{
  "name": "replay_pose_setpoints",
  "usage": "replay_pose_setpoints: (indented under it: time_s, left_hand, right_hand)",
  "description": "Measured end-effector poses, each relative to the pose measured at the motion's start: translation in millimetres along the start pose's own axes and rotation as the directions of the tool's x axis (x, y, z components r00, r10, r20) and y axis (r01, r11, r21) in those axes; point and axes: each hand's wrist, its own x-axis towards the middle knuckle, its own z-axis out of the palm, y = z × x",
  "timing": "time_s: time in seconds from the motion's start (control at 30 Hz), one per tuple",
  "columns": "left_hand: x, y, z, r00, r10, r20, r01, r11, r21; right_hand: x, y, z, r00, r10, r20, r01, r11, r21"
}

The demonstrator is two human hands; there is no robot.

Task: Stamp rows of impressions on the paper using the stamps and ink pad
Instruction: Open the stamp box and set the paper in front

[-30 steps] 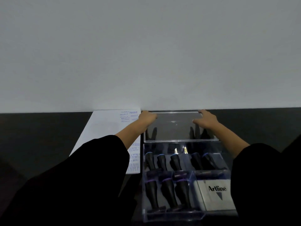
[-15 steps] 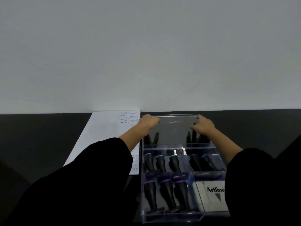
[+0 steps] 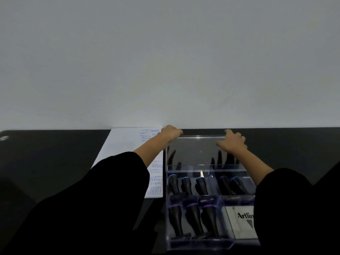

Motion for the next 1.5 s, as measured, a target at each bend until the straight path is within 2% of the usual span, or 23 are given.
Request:
replay_pose_setpoints:
  time_s: [0.17, 0.47, 0.57, 0.73, 1.07, 1.23, 1.37, 1.5]
  left_hand:
    - [-9, -4, -45, 0.998, 0.066, -0.006, -0.066, 0.998, 0.002]
    - [-19, -48, -139, 0.992, 0.021, -0.122, -0.014, 0.998, 0.064]
    - [-20, -69, -158, 0.99, -0.036, -0.138, 0.047, 0.996, 0.082]
    - [-20, -98, -172, 0.984, -0.127, -0.124, 0.14, 0.985, 0.098]
    - [-13, -125, -164, 0.976, -0.192, -0.101, 0.204, 0.971, 0.124]
    - [-8, -129, -160, 0.965, -0.221, -0.144, 0.23, 0.972, 0.046]
    - [-3, -128, -160, 0.955, -0.25, -0.158, 0.233, 0.965, -0.117]
    - [0, -126, -162, 0.943, -0.285, -0.171, 0.269, 0.957, -0.112]
  right_hand:
    - [-8, -35, -11, 0.992, -0.126, -0.018, 0.127, 0.991, 0.03]
    - [-36, -108, 14, 0.933, -0.353, 0.076, 0.343, 0.932, 0.12]
    - [-45, -128, 28, 0.924, -0.364, 0.118, 0.34, 0.923, 0.18]
    - [-48, -146, 56, 0.908, -0.373, 0.192, 0.34, 0.922, 0.186]
    - [-45, -151, 83, 0.902, -0.376, 0.214, 0.391, 0.92, -0.035]
    - [-41, -154, 97, 0.91, -0.352, 0.219, 0.376, 0.923, -0.082]
    - [-40, -156, 100, 0.921, -0.352, 0.167, 0.369, 0.926, -0.081]
    - [-39, -156, 101, 0.92, -0.344, 0.187, 0.359, 0.932, -0.049]
